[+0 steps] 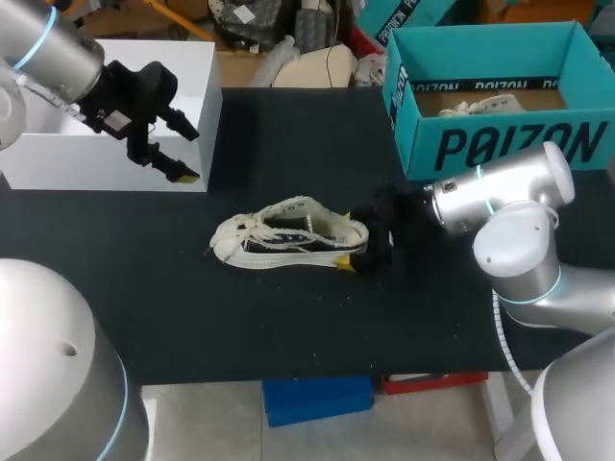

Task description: Take the shoe out of the shoebox, open the shoe tongue, remove and reinsert the insole, then place the shoe into the shoebox

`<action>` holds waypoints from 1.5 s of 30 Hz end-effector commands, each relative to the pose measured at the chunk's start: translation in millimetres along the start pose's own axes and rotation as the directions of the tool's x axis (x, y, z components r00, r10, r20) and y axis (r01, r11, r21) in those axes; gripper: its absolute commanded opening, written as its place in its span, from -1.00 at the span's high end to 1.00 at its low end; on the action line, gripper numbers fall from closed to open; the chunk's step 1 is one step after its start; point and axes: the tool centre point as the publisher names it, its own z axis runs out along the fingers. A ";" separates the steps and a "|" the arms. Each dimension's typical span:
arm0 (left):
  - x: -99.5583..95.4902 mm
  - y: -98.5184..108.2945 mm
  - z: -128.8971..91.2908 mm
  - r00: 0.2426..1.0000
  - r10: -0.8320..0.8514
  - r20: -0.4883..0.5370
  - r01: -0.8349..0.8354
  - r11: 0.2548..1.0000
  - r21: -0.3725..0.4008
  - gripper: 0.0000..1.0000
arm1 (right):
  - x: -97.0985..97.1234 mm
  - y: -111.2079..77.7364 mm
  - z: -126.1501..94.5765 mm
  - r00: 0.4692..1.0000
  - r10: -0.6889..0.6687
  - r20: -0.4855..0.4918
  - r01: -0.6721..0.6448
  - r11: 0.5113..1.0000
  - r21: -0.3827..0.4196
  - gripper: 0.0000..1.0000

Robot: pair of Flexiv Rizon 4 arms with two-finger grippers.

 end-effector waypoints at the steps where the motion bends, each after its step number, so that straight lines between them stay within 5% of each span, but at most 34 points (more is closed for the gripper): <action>1: 6.8 -41.6 0.6 0.986 -0.059 0.156 0.112 0.929 -0.353 -1.00 | -1.0 -1.7 1.3 1.000 0.001 0.001 -0.001 1.000 0.001 1.00; 7: 23.3 -66.3 36.9 0.986 -0.106 0.131 0.158 0.853 -0.498 -1.00 | -1.0 -1.7 1.3 1.000 0.001 0.001 -0.001 1.000 0.001 1.00; 22: 27.1 -67.9 43.7 0.988 -0.130 0.082 0.153 0.854 -0.497 -1.00 | -1.0 -1.7 1.3 1.000 0.001 0.001 -0.001 1.000 0.001 1.00; 26: 20.5 -70.6 49.5 0.884 -0.354 0.305 0.467 0.657 -0.592 -1.00 | -1.0 -1.7 1.3 1.000 0.001 0.001 -0.001 1.000 0.001 1.00; 33: 30.7 -76.5 65.1 0.659 -0.555 0.507 0.748 0.415 -0.518 -1.00 | -1.0 -1.7 1.3 1.000 0.001 0.001 -0.001 1.000 0.001 1.00; 38: 35.3 -69.1 77.6 0.357 -0.646 0.674 0.902 0.050 -0.429 -1.00 | -1.0 -1.7 1.3 1.000 0.001 0.001 -0.001 1.000 0.001 1.00; 45: 35.3 -69.1 77.6 0.357 -0.646 0.674 0.902 0.050 -0.429 -1.00 | -1.0 -1.7 1.3 1.000 0.001 0.001 -0.001 1.000 0.001 1.00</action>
